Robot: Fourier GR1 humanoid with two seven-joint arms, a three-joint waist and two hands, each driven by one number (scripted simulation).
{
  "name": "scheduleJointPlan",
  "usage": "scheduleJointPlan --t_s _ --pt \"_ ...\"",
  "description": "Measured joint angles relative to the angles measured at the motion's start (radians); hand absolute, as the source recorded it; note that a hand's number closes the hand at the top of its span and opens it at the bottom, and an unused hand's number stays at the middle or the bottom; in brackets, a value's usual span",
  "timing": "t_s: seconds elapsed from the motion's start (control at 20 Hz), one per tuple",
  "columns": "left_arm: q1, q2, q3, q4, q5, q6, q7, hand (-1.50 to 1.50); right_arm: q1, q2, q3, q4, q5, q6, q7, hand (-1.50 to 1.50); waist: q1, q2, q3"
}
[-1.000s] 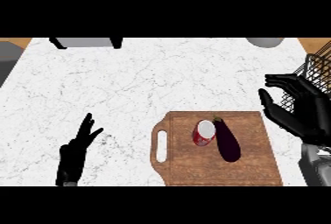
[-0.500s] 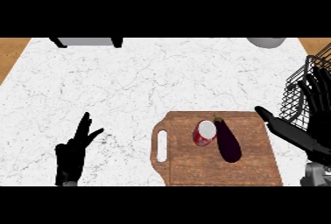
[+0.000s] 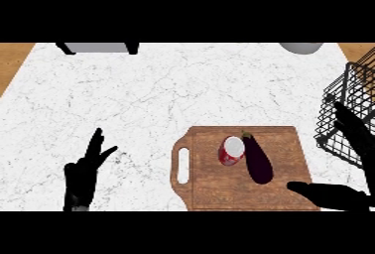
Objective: Pick the can from the cutting board and place it in the tiered basket
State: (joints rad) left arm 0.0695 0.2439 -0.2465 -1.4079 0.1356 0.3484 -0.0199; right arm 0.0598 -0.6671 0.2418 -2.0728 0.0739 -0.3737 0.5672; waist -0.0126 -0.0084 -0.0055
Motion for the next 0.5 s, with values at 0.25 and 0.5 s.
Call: scheduleJointPlan --t_s 0.25,0.5 --pt "-0.014 0.004 -0.002 0.001 -0.003 -0.009 0.017 0.0 -0.067 -0.136 0.072 -0.108 0.122 0.109 0.303 -1.5 0.013 0.002 0.0" --pt "-0.026 0.001 -0.006 -0.001 -0.008 -0.021 0.029 0.0 -0.21 -0.094 0.204 -0.129 0.299 0.171 0.515 -1.5 0.029 0.005 0.002"
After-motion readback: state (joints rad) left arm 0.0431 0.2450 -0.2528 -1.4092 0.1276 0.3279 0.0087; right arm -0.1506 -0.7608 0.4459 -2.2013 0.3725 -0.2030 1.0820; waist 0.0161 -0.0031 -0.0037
